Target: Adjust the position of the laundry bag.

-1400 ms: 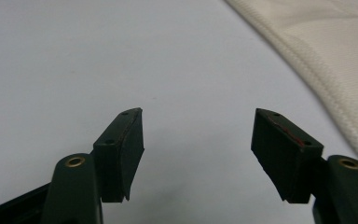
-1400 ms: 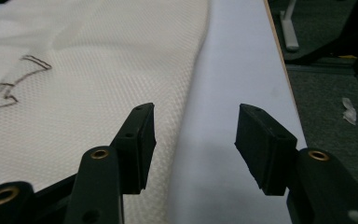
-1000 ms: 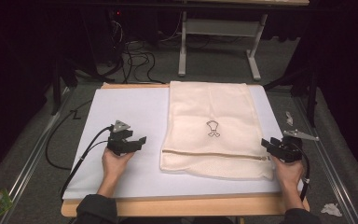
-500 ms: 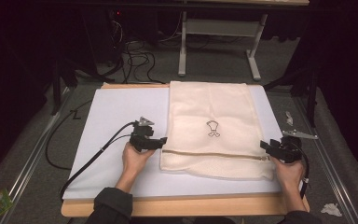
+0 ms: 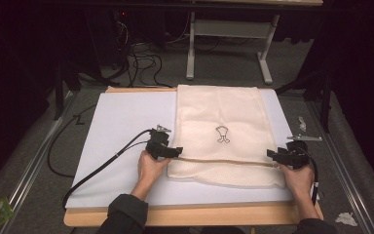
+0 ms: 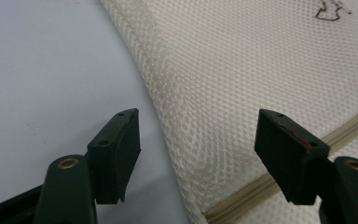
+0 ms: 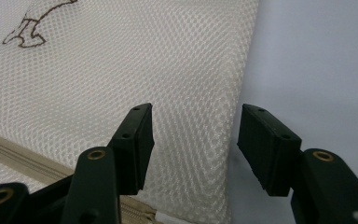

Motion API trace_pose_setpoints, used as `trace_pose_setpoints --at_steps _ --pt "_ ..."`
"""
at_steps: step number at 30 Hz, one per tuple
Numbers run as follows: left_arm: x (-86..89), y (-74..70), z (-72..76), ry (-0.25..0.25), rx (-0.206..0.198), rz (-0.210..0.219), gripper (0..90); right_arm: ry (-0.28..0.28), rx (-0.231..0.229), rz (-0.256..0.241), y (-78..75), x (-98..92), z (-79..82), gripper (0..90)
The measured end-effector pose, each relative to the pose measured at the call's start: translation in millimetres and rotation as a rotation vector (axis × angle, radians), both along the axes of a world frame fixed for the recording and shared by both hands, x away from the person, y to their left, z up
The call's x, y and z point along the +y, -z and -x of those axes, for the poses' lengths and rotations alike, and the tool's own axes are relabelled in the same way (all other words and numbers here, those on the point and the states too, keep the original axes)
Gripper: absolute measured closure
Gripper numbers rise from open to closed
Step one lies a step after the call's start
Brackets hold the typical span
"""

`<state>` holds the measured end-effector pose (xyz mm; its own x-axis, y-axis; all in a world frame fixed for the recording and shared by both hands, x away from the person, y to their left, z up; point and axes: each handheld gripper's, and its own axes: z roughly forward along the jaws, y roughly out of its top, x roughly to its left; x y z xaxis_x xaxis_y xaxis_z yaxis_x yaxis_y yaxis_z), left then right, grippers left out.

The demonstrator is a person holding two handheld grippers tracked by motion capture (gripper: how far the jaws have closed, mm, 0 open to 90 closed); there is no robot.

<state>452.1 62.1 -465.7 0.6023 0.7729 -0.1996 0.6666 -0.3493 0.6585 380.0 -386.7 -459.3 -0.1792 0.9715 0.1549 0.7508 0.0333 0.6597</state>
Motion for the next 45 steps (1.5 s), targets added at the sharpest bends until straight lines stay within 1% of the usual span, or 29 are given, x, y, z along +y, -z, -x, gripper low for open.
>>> trace_pose_setpoints --at_steps 3,6,7,8,9,10,11,13,14,15,16,19,21,22,23,24,25,26,27,28,29,30,31,32,33,37,39,41,45 --pt "-3.2 3.0 -0.3 0.0 0.006 -0.004 31.7 -0.003 0.011 0.007 0.8 2.4 -1.7 46.6" --pt "-7.5 4.0 -0.9 0.006 0.001 -0.021 32.1 -0.007 0.016 0.016 1.5 3.7 -3.5 46.5" --pt "-12.6 4.5 -0.3 0.012 -0.024 -0.069 33.7 -0.015 0.034 0.029 4.0 4.1 -6.7 46.5" --pt "-14.8 3.9 -0.2 0.017 -0.027 -0.093 33.9 -0.016 0.045 0.037 5.0 4.8 -7.7 46.6" --pt "-14.8 3.9 -0.2 0.017 -0.027 -0.093 34.0 -0.02 0.046 0.047 4.5 5.6 -8.0 46.4" --pt "-17.5 3.5 -0.5 0.01 -0.026 -0.106 33.8 -0.024 0.052 0.056 3.9 6.8 -8.6 46.4" --pt "-17.9 3.7 -0.4 0.005 -0.025 -0.107 33.7 -0.026 0.059 0.069 3.4 8.1 -9.3 47.2" --pt "-18.4 3.9 -0.1 0.01 -0.047 -0.128 35.8 -0.037 0.064 0.104 3.1 11.2 -10.3 52.3" --pt "-18.4 3.9 -0.1 0.01 -0.047 -0.128 38.5 -0.037 0.064 0.104 3.1 11.2 -10.3 52.3" --pt "-18.3 3.3 -0.5 0.014 -0.045 -0.135 40.0 -0.055 0.067 0.133 2.4 14.1 -10.7 56.9" --pt "-18.8 2.8 -1.2 0.008 -0.038 -0.133 41.9 -0.062 0.068 0.14 2.1 15.4 -10.8 59.8" --pt "-20.0 0.6 -2.6 0.004 -0.029 -0.157 53.4 -0.102 0.076 0.161 0.3 18.9 -11.9 71.8" --pt "-19.5 -0.3 -3.9 -0.003 -0.026 -0.156 62.7 -0.116 0.084 0.169 -0.7 20.3 -13.2 77.3" --pt "-19.7 -0.2 -4.3 -0.004 -0.027 -0.151 62.7 -0.116 0.084 0.169 -0.7 20.3 -13.2 77.3" --pt "-21.3 0.3 -4.4 0.01 -0.048 -0.149 71.0 -0.123 0.085 0.155 -1.1 19.9 -13.7 83.8" --pt "-21.3 0.3 -4.4 0.01 -0.048 -0.149 78.1 -0.126 0.084 0.144 -1.1 19.2 -14.0 84.9" --pt "-23.7 0.8 -4.0 0.015 -0.048 -0.144 82.4 -0.126 0.083 0.14 -1.1 18.9 -14.2 85.7" --pt "-23.7 0.8 -4.0 0.015 -0.048 -0.144 84.6 -0.126 0.083 0.14 -1.1 18.9 -14.2 85.7" --pt "-23.1 0.4 -5.1 0.022 -0.051 -0.144 85.7 -0.134 0.08 0.141 -1.5 18.5 -13.9 87.2" --pt "-22.3 0.0 -5.3 0.027 -0.041 -0.133 86.4 -0.136 0.075 0.14 -1.9 18.3 -13.6 87.4" --pt "-20.9 -2.1 -4.9 0.031 -0.052 -0.134 86.9 -0.138 0.065 0.139 -2.4 18.1 -13.1 87.6" --pt "-20.9 -2.1 -4.9 0.031 -0.052 -0.134 87.1 -0.138 0.055 0.138 -3.7 17.8 -12.0 87.8" --pt "-19.9 -4.0 -4.7 0.034 -0.055 -0.13 87.1 -0.138 0.055 0.138 -3.7 17.8 -12.0 87.8" --pt "-19.0 -6.0 -4.3 0.032 -0.063 -0.123 87.2 -0.142 0.039 0.125 -6.2 16.7 -10.7 88.0" --pt "-17.1 -9.8 -4.0 0.032 -0.066 -0.111 87.3 -0.141 0.034 0.119 -6.9 16.5 -10.5 88.0" --pt "-13.7 -14.1 -3.0 0.037 -0.077 -0.106 87.3 -0.149 0.025 0.118 -7.6 17.1 -10.2 88.2" --pt "-9.8 -16.1 -2.9 0.031 -0.081 -0.091 87.3 -0.158 0.016 0.108 -8.3 19.4 -10.3 88.3" --pt "-4.3 -17.7 -3.5 0.024 -0.077 -0.076 87.2 -0.16 0.017 0.104 -8.6 20.4 -10.5 88.3" --pt "6.2 -20.9 -0.9 0.009 -0.089 -0.068 87.2 -0.18 0.002 0.087 -10.4 25.9 -10.7 88.3"
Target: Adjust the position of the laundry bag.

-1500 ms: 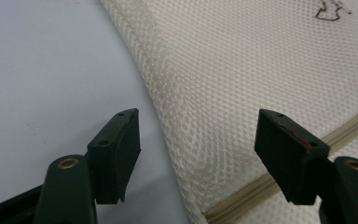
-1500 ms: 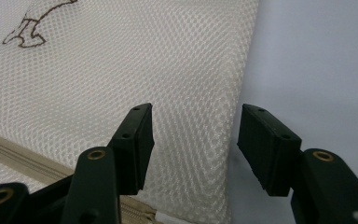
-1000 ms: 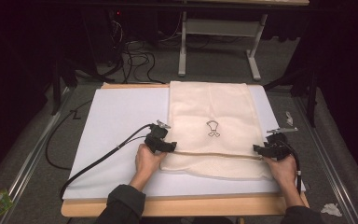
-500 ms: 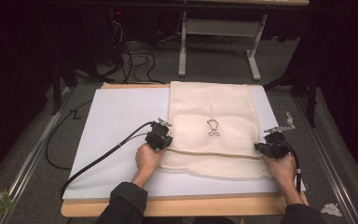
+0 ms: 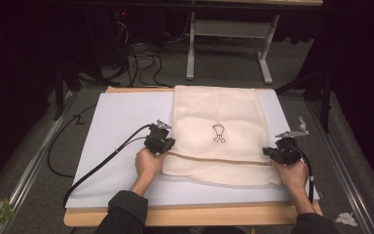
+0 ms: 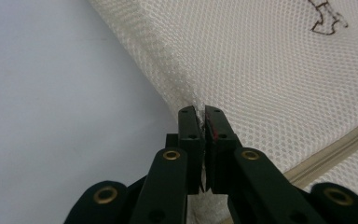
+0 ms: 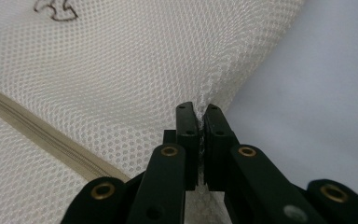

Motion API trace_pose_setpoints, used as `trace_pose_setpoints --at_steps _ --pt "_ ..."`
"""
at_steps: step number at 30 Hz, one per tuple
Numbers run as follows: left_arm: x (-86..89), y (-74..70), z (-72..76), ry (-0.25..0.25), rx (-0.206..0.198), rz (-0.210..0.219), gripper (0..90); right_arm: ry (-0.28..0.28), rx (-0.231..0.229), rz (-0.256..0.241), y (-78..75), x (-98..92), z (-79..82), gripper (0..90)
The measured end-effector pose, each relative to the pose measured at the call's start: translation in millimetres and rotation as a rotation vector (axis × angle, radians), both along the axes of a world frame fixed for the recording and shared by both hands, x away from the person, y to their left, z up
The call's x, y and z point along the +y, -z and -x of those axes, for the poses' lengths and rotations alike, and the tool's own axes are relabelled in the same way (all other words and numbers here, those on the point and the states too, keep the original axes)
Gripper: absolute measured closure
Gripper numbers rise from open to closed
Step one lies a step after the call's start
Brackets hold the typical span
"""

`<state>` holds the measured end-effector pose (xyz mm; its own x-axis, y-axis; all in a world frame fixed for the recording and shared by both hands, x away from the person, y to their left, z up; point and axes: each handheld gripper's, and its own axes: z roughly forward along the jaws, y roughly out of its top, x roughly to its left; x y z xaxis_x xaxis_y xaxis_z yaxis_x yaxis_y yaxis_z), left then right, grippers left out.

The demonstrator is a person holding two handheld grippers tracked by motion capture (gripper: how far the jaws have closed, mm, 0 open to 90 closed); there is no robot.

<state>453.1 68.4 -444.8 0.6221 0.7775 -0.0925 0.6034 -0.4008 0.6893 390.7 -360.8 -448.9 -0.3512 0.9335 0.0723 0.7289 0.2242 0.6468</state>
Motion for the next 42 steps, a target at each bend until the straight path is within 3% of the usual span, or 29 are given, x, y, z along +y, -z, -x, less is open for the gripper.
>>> trace_pose_setpoints --at_steps 6,14,19,42 --pt "14.9 -3.7 4.3 -0.016 -0.017 0.006 87.2 -0.018 -0.028 -0.042 -4.4 10.2 -0.6 88.3" --pt "29.6 -8.2 8.5 -0.035 -0.033 0.015 87.2 -0.043 -0.037 -0.049 -4.8 22.8 -2.7 88.2" --pt "41.7 -9.7 10.4 -0.051 -0.026 0.046 87.2 -0.06 -0.046 -0.063 -5.8 29.5 -2.3 88.2" --pt "84.5 -14.0 28.4 -0.103 -0.06 0.067 87.0 -0.126 -0.054 -0.114 -6.3 62.3 -4.0 88.1"
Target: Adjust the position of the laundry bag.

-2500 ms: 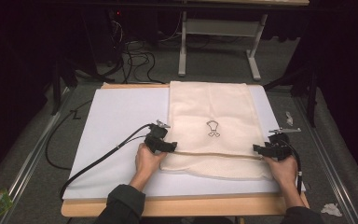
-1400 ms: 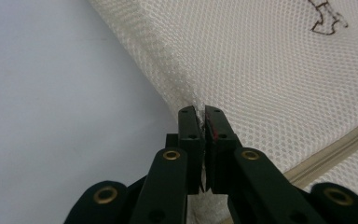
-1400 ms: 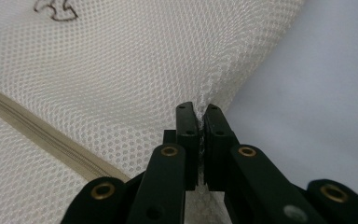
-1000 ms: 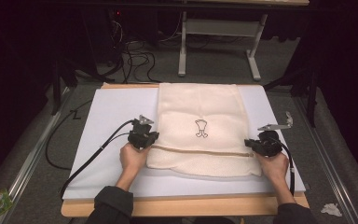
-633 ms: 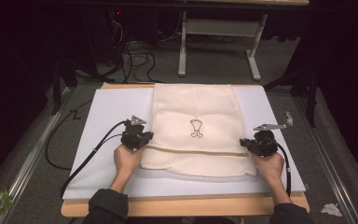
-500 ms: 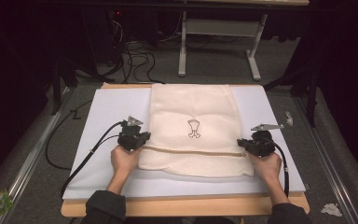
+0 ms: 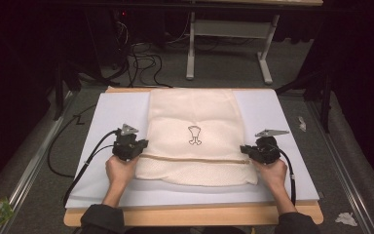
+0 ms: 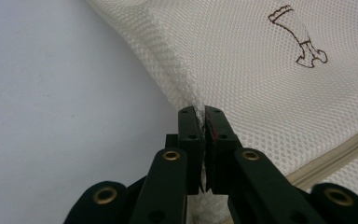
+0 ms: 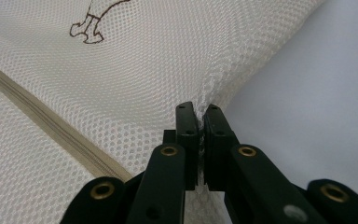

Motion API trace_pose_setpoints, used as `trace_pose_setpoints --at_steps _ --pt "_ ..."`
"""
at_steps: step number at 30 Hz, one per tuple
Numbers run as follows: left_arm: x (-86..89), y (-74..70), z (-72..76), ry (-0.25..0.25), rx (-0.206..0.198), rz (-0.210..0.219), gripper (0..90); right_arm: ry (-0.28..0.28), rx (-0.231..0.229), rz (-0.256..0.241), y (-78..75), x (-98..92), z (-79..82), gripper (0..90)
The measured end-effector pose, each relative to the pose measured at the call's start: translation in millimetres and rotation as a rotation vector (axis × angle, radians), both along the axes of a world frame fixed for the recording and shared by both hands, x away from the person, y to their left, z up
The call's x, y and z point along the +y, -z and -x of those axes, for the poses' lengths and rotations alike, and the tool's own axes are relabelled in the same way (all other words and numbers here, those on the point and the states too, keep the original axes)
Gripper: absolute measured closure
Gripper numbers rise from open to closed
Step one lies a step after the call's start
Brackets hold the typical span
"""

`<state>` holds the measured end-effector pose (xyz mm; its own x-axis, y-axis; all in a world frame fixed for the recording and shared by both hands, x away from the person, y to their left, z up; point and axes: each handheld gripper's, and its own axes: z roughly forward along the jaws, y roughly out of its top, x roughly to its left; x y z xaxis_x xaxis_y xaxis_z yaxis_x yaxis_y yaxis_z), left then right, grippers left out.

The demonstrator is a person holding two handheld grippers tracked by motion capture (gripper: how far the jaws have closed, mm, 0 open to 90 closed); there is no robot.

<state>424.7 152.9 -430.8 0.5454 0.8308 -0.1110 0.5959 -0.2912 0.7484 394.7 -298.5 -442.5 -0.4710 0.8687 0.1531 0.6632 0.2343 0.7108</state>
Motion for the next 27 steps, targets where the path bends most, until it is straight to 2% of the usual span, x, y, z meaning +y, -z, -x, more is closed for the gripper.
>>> trace_pose_setpoints --at_steps 11,15,22,27 --pt "16.0 10.0 11.5 -0.019 -0.005 -0.004 86.7 -0.025 0.004 -0.004 1.6 13.5 0.9 88.0" --pt "18.1 12.1 14.5 -0.028 -0.012 0.002 86.3 -0.025 0.006 -0.021 4.8 14.7 2.2 87.9" --pt "19.8 16.6 20.5 -0.028 0.001 0.002 86.4 -0.025 0.003 -0.012 6.7 16.7 5.5 87.7" --pt "19.3 17.9 23.8 -0.024 -0.006 -0.011 86.0 -0.029 0.007 -0.005 7.1 16.6 6.4 87.5"
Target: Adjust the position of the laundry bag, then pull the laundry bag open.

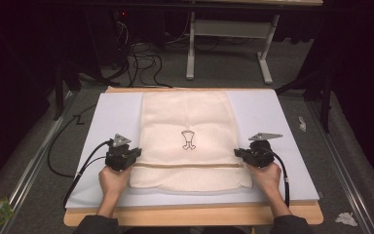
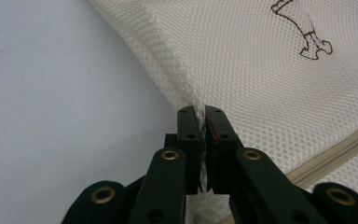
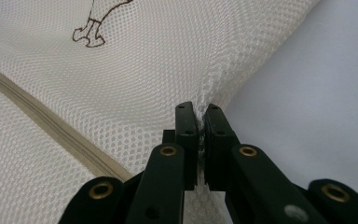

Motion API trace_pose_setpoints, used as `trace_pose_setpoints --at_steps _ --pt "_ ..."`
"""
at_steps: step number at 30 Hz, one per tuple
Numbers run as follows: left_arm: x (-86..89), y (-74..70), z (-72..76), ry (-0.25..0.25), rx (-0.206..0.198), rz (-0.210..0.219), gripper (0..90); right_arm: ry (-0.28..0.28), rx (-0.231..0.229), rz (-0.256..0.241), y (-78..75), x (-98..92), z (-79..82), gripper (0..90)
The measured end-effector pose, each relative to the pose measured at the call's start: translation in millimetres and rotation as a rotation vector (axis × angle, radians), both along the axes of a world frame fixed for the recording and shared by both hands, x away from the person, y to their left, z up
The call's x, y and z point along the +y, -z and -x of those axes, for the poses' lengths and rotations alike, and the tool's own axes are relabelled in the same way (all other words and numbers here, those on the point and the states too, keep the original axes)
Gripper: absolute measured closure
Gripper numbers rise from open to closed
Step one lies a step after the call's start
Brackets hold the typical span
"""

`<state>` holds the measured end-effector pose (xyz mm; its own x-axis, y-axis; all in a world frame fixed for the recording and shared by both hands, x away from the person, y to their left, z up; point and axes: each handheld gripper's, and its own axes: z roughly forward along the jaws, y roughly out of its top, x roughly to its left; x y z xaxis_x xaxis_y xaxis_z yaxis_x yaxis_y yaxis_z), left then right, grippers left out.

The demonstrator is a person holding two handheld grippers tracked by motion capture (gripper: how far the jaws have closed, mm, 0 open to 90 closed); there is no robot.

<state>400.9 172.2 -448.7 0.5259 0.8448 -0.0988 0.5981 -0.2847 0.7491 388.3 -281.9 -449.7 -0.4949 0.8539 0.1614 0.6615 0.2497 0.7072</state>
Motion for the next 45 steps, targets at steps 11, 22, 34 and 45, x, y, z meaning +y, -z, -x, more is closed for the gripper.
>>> trace_pose_setpoints --at_steps 11,22,34,45 --pt "-1.4 5.9 0.4 0.0 0.0 -0.022 78.4 0.022 0.005 0.01 5.1 0.3 -1.4 83.5" --pt "-2.7 9.1 3.0 -0.003 -0.04 -0.025 59.7 0.063 0.0 0.014 7.8 -2.1 -1.4 65.8" --pt "-4.4 3.7 15.2 0.001 -0.146 0.021 47.1 0.108 -0.054 -0.026 10.5 -9.1 0.8 50.6" --pt "-16.3 9.3 23.4 0.056 -0.147 0.048 46.3 0.121 -0.047 -0.035 7.8 -15.2 7.3 49.0"
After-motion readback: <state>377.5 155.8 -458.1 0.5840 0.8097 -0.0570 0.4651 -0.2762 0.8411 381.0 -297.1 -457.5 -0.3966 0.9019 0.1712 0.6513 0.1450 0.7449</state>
